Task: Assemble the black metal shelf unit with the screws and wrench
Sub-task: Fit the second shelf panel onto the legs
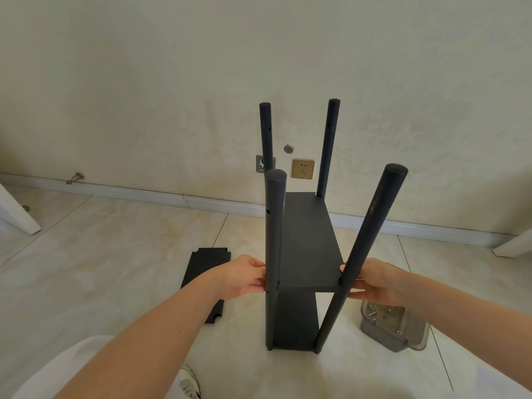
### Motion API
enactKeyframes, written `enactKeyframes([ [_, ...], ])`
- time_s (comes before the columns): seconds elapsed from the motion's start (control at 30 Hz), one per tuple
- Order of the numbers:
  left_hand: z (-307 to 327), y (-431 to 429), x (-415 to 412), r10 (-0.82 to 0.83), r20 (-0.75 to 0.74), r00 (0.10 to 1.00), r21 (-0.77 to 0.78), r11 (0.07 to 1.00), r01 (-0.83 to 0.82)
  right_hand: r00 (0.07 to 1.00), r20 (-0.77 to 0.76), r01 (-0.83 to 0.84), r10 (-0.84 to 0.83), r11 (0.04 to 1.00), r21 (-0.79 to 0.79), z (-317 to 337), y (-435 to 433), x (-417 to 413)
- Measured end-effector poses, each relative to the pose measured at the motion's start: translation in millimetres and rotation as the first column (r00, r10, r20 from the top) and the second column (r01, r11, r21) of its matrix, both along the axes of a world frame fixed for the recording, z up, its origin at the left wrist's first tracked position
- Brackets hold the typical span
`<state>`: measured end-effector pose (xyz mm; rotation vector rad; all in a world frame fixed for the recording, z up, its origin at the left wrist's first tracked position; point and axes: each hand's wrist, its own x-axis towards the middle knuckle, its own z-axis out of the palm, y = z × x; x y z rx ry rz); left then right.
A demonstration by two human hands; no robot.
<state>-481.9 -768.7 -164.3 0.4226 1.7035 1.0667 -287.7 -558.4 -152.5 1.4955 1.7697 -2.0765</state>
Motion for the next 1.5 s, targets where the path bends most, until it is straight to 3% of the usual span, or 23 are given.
enactKeyframes([
  [0.6, -10.5, 1.4, 0.9, -0.026, -0.025, 0.999, -0.064, 0.998, 0.024, 1.000, -0.006, -0.027, 0.027, 1.000, -0.003, -8.6, 0.6, 1.2],
  [0.77, -20.6, 9.0, 14.5, 0.183, 0.107, 0.977, -0.020, 0.983, -0.182, 1.000, -0.014, -0.013, 0.013, 1.000, -0.016, -11.6, 1.9, 1.5],
  [1.23, -19.3, 2.5, 9.9, 0.049, 0.153, 0.987, 0.015, 0.999, -0.052, 0.997, -0.052, -0.049, 0.050, 0.999, 0.020, -15.7, 0.9, 0.9],
  [1.5, -26.6, 6.0, 32.0, 0.291, 0.045, 0.956, 0.006, 0.957, -0.291, 0.997, -0.062, -0.041, 0.044, 0.998, 0.056, -16.4, -0.2, 0.8],
])
